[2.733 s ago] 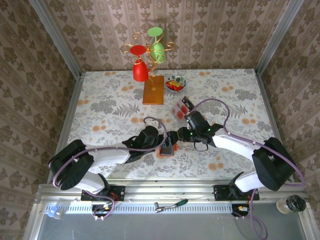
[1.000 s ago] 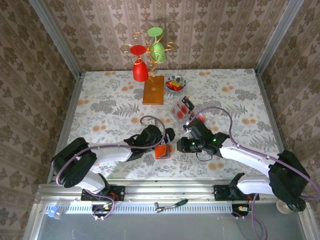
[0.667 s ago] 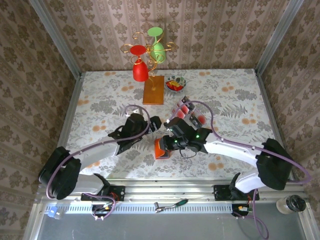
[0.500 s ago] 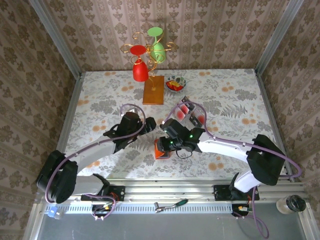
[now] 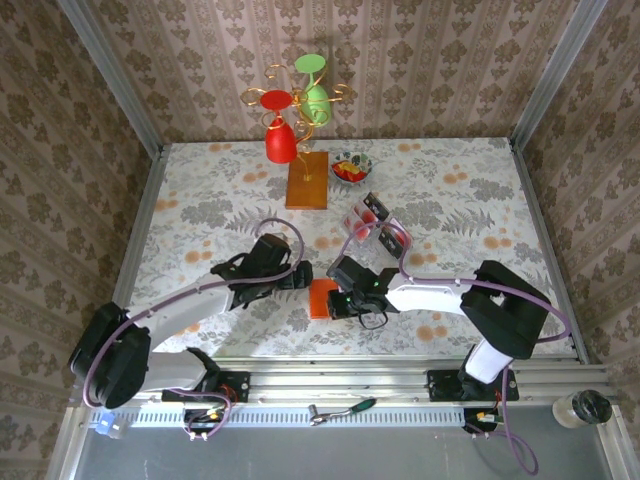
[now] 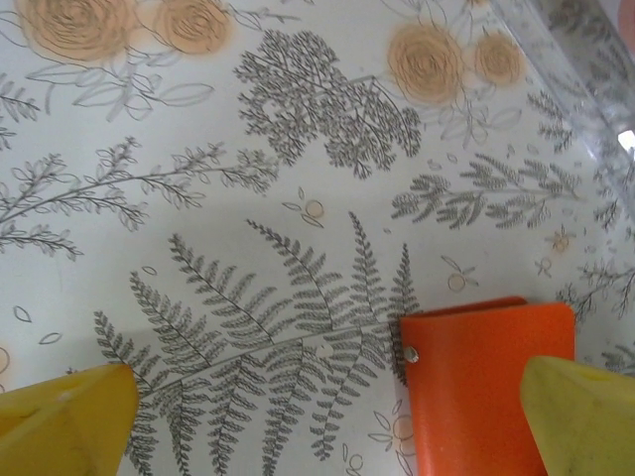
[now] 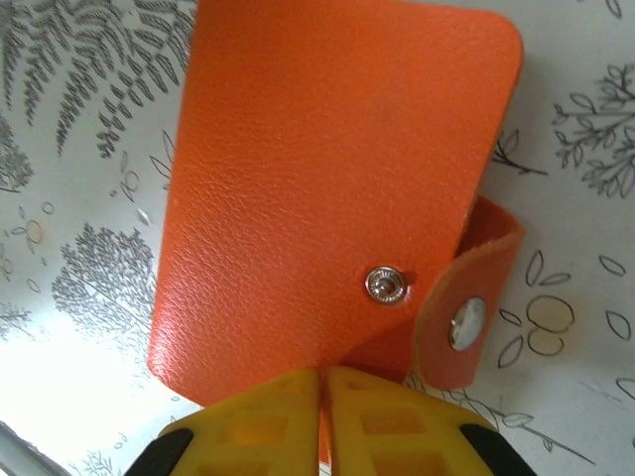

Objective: Put the credit cards into the card holder

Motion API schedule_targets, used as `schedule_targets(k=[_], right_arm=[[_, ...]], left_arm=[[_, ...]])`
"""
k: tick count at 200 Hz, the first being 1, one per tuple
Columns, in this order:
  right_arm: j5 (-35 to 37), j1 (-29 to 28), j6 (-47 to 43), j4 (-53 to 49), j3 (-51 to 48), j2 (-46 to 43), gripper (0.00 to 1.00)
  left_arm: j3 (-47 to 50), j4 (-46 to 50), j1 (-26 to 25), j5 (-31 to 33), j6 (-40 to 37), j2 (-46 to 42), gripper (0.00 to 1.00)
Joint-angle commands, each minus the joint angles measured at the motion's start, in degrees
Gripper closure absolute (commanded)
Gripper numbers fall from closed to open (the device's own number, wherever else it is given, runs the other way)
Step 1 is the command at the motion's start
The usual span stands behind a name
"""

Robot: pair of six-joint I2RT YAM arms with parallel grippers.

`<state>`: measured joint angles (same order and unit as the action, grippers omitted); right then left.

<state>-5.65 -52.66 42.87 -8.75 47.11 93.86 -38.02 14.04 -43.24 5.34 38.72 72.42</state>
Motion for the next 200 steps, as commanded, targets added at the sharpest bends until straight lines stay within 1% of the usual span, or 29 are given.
schedule_targets(k=[1, 53, 99, 124, 155, 200], right_arm=[[1.67, 0.00, 0.90, 1.41, -1.24, 1.07, 0.88], [1.65, 0.14, 0.54, 0.94, -1.26, 0.59, 0.88], [1.37, 0.29, 0.36, 0.76, -1.06, 0.00, 0.87], [0.99, 0.31, 0.33, 0.74, -1.01, -0.32, 0.88], [0.81, 0.53, 0.28, 0.46, -1.23, -1.17, 0.88], [0.90, 1.86, -0.09, -0.61, -1.06, -4.11, 0.88]], left_arm=[[-1.61, 2.74, -1.58, 2.44, -2.24, 1.61, 0.00], [-1.27, 0.06, -4.65, 2.61, -1.42, 6.06, 0.00], [-0.75, -2.80, -5.93, 3.50, -1.54, 9.01, 0.00], [-0.67, -1.80, -6.08, 5.30, -1.37, 10.37, 0.00], [0.78, -1.45, -6.49, 6.88, 0.59, 10.90, 0.00], [1.99, -1.14, -7.20, 8.39, 2.30, 10.99, 0.00]])
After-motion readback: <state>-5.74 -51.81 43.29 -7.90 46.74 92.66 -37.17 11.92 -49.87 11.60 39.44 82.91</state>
